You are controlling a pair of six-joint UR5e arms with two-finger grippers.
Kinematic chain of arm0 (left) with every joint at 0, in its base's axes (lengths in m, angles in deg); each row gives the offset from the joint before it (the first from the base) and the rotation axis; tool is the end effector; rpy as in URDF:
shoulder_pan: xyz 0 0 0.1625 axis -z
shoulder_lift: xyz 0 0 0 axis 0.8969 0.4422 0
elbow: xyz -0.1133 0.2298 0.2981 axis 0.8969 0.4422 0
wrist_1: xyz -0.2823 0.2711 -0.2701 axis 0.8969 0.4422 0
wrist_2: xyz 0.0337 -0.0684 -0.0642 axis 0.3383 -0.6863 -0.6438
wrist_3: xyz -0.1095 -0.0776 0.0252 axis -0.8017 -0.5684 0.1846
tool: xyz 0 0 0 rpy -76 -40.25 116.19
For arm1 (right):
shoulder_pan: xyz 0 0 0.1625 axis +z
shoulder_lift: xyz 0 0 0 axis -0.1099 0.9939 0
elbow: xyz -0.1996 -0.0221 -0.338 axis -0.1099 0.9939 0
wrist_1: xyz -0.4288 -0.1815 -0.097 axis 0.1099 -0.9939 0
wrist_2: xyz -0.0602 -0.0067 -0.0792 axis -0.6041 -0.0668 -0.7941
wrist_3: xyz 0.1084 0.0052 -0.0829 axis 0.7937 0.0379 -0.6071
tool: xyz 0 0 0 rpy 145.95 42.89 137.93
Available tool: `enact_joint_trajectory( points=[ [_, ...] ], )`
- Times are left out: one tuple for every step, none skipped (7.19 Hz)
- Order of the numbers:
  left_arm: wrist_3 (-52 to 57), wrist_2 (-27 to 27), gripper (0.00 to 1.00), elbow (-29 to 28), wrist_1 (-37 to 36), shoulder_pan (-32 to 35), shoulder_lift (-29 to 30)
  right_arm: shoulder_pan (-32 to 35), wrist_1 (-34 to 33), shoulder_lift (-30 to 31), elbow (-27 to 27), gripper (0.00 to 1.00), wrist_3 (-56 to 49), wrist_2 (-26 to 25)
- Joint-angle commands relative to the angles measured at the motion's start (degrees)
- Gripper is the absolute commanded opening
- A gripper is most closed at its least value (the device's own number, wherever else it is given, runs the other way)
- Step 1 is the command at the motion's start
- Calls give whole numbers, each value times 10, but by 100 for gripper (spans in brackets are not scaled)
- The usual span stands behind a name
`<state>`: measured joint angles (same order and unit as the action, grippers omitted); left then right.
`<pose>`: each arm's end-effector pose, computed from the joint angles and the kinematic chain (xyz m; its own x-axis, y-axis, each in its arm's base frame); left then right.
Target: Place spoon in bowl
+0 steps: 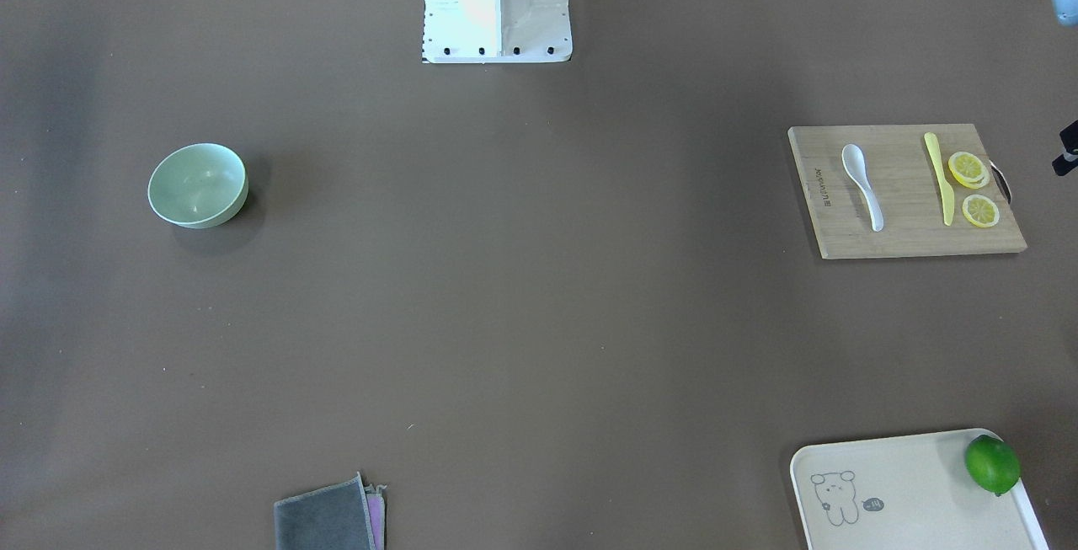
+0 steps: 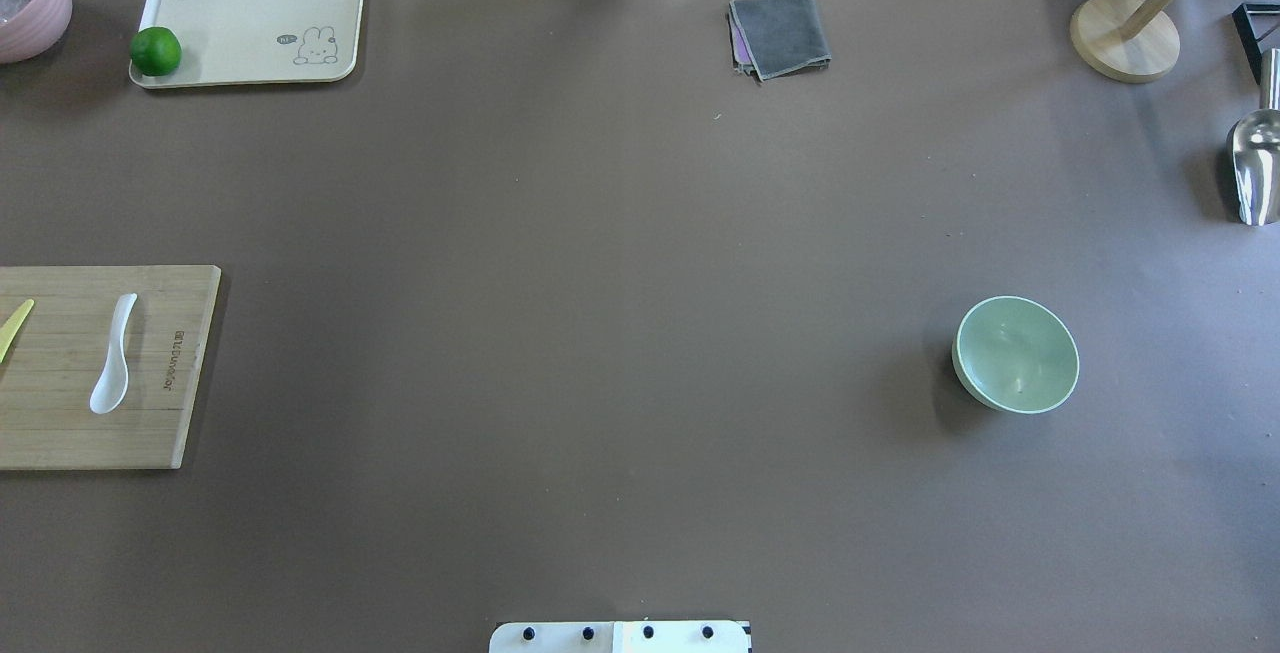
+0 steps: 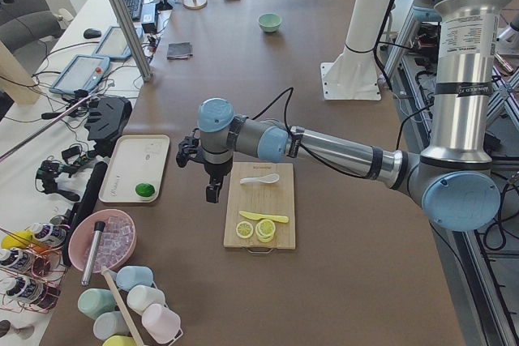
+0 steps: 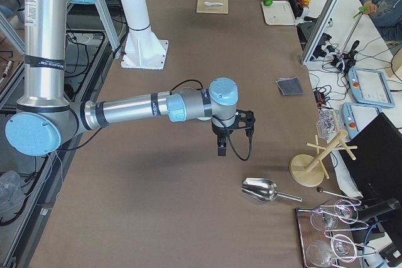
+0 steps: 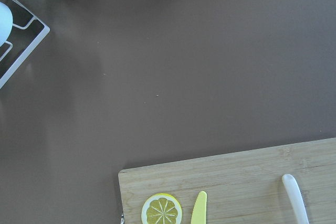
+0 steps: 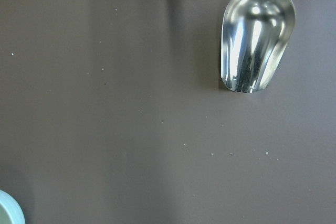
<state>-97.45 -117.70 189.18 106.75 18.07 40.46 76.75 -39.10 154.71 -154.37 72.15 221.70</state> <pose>0.0385 -0.5674 0.5196 0.7245 0.1641 -0.6694 -0.0404 0.9797 0.1964 -0.0266 -0.5294 0.5317 0.6947 0.0213 0.7190 -0.0695 0.9969 0.0376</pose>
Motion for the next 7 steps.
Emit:
enact_joint_trajectory(
  points=[
    [-27,0,98,9,20,-8,3,-35,1,-3,-45,100,32,12],
    [-52,3,98,12,20,-44,14,-69,1,-7,-65,100,56,10],
    [-80,7,97,10,18,-74,36,-113,1,-27,-68,100,109,7],
    [-106,7,97,12,19,-93,46,-149,3,-35,-68,100,142,5],
    [-117,7,98,11,19,-99,47,-185,35,-37,-63,99,170,-10],
    [-118,5,98,4,18,-103,47,-228,75,-37,-60,98,230,-42],
    [-118,3,98,0,18,-105,48,-264,110,-38,-57,94,284,-55]
  ],
)
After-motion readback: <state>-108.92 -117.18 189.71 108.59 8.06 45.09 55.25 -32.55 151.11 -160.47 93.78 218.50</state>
